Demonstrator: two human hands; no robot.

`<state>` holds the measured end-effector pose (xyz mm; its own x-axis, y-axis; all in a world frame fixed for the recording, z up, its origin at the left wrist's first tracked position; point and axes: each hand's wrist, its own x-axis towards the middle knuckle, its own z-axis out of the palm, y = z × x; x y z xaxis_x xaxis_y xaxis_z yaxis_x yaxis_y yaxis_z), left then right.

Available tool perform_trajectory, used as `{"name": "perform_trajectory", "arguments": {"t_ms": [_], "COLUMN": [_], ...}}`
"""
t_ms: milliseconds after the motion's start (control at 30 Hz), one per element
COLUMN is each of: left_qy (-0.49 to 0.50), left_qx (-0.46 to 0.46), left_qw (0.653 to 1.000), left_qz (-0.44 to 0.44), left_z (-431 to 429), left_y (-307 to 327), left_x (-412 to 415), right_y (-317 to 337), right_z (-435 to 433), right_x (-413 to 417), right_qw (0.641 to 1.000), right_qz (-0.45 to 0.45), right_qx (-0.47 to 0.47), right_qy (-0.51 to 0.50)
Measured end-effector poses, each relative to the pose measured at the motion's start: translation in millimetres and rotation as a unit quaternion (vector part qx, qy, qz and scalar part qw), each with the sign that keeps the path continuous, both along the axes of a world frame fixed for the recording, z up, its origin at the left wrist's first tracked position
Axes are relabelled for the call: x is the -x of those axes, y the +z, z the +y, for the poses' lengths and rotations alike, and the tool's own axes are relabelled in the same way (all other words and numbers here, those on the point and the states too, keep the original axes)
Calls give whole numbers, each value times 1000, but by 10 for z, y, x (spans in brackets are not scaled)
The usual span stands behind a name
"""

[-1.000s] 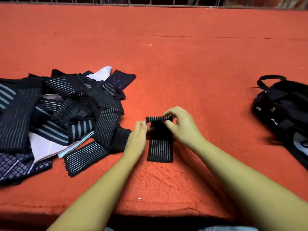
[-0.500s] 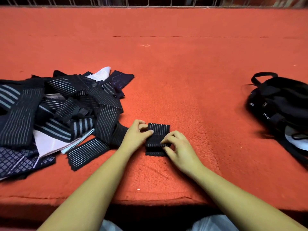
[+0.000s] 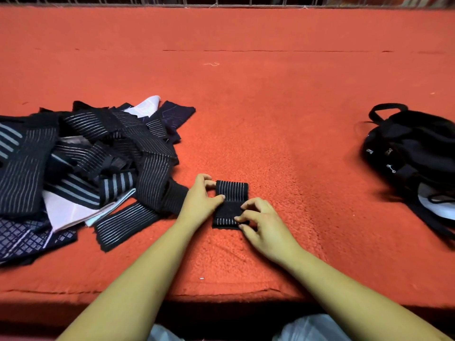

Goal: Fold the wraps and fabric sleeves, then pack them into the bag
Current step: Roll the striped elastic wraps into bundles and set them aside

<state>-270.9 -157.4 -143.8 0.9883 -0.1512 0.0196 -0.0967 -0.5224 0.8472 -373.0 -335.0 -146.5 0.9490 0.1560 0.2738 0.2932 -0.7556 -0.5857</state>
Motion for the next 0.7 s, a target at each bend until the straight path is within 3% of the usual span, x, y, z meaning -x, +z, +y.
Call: {"name": "perform_trajectory", "arguments": {"t_ms": [267,367,533,600,700], "left_qy": [-8,10,-36,-53,-67], "left_qx": [-128,-113,54,124,211], "left_qw": [992,993,998,991,975], "left_qz": [-8,-19,-13,6,35], "left_z": [-106,-145,-166,-180,-210], "left_y": [51,65,136,199,276], "left_x": [-30,-19,99,150,179], "right_y": [11,20,44,127,357], "right_z": [-57,-51,-34,-25,-60], "right_x": [48,66,79,57,-67], "right_qw": [999,999,998,997,969], "right_qz": [12,22,54,58,7], "right_qx": [37,37,22,-50,-200], "right_qy": [27,25,23,-4,-148]}}
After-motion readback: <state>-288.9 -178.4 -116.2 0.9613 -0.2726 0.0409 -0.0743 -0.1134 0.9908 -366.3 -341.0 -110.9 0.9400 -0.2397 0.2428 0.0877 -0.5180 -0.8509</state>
